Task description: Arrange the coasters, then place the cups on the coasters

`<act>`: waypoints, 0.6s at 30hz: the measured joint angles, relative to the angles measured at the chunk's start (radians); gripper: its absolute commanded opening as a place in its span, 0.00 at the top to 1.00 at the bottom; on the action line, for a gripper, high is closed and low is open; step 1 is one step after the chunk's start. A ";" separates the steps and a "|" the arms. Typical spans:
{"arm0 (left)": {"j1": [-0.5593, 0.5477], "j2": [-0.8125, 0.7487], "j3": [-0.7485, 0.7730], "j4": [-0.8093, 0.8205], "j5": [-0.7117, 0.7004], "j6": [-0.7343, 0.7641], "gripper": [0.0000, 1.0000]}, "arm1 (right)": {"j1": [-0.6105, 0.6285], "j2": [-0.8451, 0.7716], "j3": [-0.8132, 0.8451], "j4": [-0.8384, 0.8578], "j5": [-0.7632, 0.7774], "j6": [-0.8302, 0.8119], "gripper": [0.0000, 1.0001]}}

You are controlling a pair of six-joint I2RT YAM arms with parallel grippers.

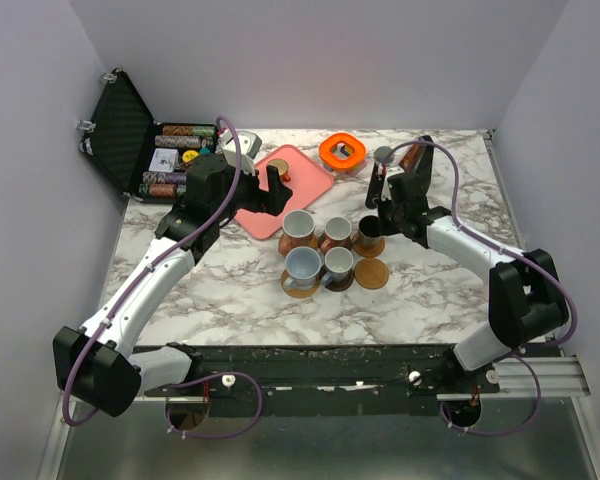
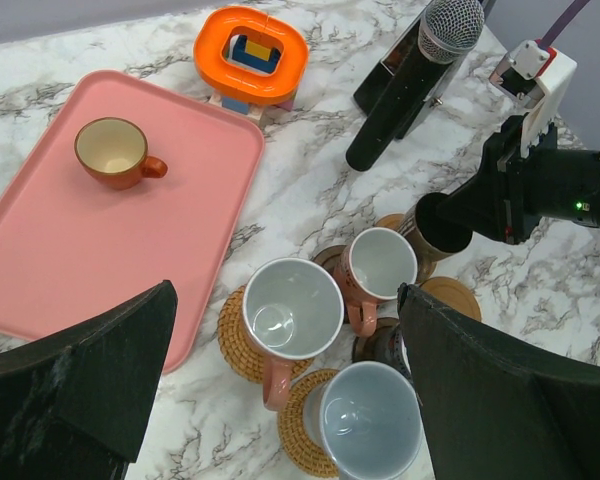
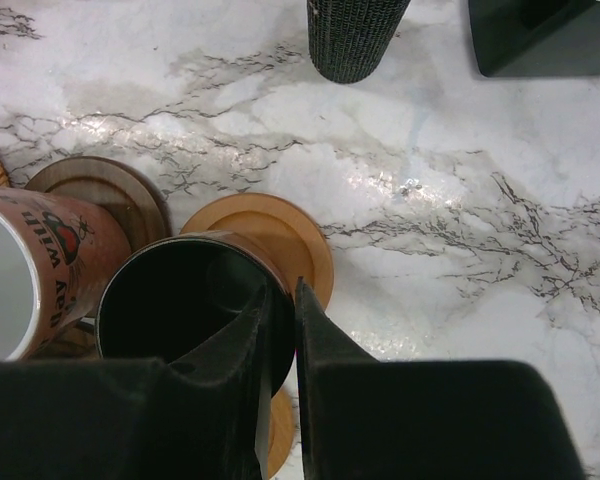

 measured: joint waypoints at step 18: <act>0.000 0.008 0.000 0.000 0.001 0.000 0.01 | 0.000 0.031 0.026 -0.003 -0.029 -0.070 0.71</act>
